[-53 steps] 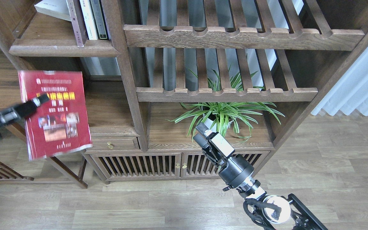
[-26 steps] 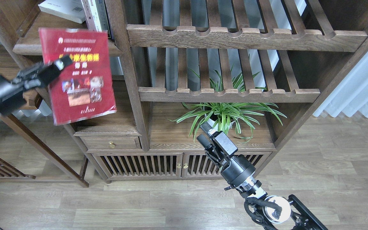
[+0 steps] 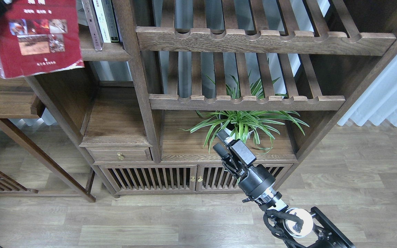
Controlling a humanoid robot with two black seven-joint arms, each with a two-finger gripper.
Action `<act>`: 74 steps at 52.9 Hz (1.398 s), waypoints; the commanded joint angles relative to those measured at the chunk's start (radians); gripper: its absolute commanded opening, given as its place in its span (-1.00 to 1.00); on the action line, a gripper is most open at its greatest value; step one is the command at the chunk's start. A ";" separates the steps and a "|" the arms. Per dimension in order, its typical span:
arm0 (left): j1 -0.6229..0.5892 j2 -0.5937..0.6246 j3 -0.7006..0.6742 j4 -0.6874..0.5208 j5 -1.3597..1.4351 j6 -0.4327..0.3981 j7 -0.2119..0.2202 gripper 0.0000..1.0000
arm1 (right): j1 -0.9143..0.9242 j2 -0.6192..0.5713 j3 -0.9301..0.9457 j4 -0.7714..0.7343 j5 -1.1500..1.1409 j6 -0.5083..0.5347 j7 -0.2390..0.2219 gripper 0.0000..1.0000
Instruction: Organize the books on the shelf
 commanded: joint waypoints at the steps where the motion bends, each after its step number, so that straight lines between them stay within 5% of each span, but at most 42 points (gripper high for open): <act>1: -0.007 0.005 -0.030 0.045 0.017 0.000 0.021 -0.92 | -0.003 0.000 0.005 0.001 0.000 0.000 0.000 0.98; 20: -0.194 -0.032 0.039 0.185 0.033 0.000 0.025 -0.92 | 0.002 0.000 0.028 0.009 0.025 0.000 0.000 0.98; 41: -0.378 -0.318 0.024 0.402 0.103 0.000 -0.007 -0.92 | 0.028 0.000 0.032 0.007 0.060 0.000 0.002 0.98; 65: -0.599 -0.447 0.128 0.712 0.175 0.000 -0.179 -0.92 | 0.026 0.000 0.031 0.007 0.072 0.000 0.002 0.98; 71: -0.636 -0.538 0.134 0.813 0.164 0.000 -0.309 -0.91 | 0.025 0.000 0.031 0.007 0.074 0.000 0.002 0.98; 74: -0.644 -0.570 0.136 0.846 0.164 0.000 -0.340 -0.91 | 0.025 0.000 0.031 0.007 0.075 0.000 0.002 0.98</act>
